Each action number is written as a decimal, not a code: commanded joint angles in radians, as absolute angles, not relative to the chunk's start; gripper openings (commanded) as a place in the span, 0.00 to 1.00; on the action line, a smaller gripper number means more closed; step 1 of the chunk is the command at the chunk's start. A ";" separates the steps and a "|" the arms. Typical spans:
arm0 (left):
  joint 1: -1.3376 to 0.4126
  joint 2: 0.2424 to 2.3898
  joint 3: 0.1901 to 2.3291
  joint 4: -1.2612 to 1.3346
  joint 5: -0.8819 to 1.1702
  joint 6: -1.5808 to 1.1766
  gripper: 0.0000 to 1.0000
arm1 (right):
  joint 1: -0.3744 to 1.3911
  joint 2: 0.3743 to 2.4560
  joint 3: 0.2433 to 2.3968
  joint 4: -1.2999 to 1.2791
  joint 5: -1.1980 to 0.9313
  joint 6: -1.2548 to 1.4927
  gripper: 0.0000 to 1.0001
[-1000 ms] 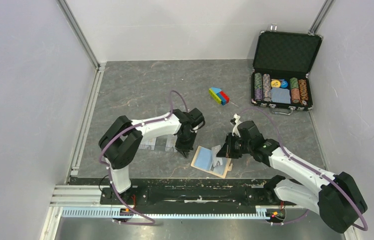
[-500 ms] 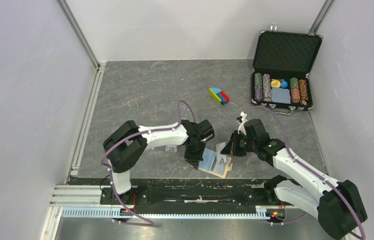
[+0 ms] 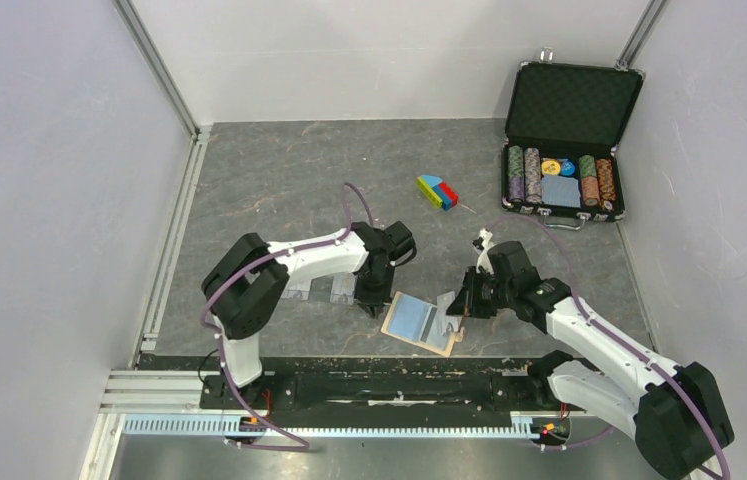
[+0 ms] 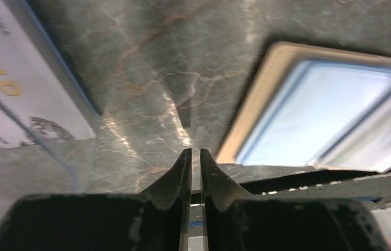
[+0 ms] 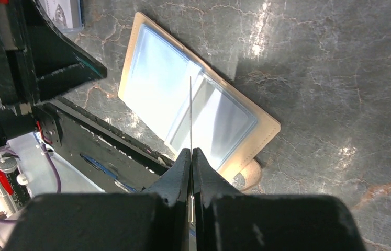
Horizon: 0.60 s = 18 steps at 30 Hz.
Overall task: Put the credit cards into the card holder
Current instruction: Move the card holder to the center of the board.
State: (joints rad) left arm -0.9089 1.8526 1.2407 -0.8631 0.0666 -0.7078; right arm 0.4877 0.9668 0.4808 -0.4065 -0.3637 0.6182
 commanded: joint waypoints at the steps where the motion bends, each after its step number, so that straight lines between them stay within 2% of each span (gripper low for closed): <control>1: -0.905 1.898 1.285 -0.925 0.009 -0.640 0.17 | 0.483 0.951 0.485 -0.438 -0.337 0.585 0.00; 9: -0.960 1.984 1.324 -0.868 0.144 -0.675 0.18 | 0.483 0.978 0.571 -0.523 -0.283 0.513 0.00; 18: -1.013 1.947 1.211 -0.600 0.342 -0.891 0.16 | 0.437 0.969 0.557 -0.539 -0.308 0.502 0.00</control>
